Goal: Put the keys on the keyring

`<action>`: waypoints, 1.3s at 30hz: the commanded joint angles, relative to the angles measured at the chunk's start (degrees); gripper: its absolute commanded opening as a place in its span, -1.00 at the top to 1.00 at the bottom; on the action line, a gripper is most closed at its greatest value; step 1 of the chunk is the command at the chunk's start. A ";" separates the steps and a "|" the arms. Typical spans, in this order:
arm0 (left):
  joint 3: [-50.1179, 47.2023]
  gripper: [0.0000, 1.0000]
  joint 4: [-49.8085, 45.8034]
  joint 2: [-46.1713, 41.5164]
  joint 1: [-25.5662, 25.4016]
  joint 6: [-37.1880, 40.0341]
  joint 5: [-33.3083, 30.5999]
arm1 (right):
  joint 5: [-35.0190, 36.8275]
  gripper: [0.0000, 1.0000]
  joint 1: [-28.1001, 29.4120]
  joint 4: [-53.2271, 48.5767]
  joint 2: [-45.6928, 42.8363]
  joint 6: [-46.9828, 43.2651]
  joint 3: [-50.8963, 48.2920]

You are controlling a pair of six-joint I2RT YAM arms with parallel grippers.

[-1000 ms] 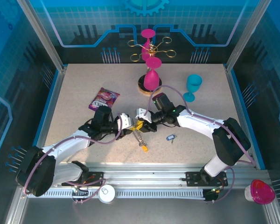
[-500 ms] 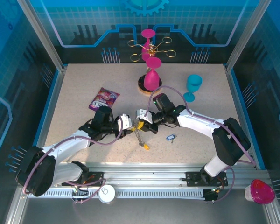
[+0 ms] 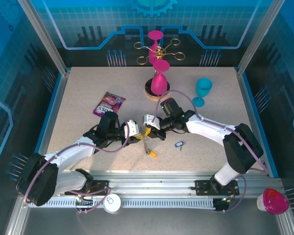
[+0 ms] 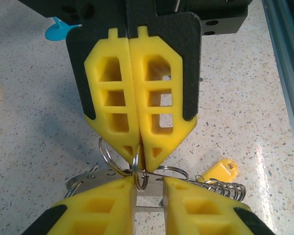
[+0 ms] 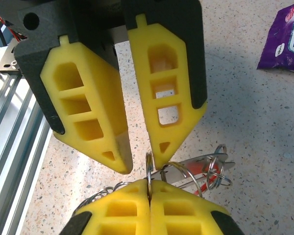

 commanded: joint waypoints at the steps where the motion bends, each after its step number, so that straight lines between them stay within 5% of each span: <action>1: 0.17 0.58 -0.04 -0.87 -0.51 0.78 1.72 | 0.35 1.00 1.38 -3.45 0.90 -2.07 2.37; 14: -0.30 1.00 0.66 -1.92 -0.49 1.63 0.73 | 3.83 1.00 3.53 -6.24 1.49 -4.87 4.52; 17: -0.87 1.00 1.33 -2.77 -0.55 1.92 -0.03 | 3.10 0.50 1.86 -1.50 -1.80 -1.22 1.03; 19: -1.35 1.00 1.91 -3.37 -0.55 2.05 -0.28 | 1.48 0.40 -0.26 3.53 -5.33 2.77 -2.77; 28: -2.00 1.00 3.94 -3.99 -0.61 0.94 2.68 | 1.52 0.47 -1.59 21.69 -14.82 9.42 -17.82; 39: -3.07 1.00 5.50 -4.87 -0.64 1.11 6.05 | 0.32 0.54 0.79 28.12 -11.04 10.41 -17.44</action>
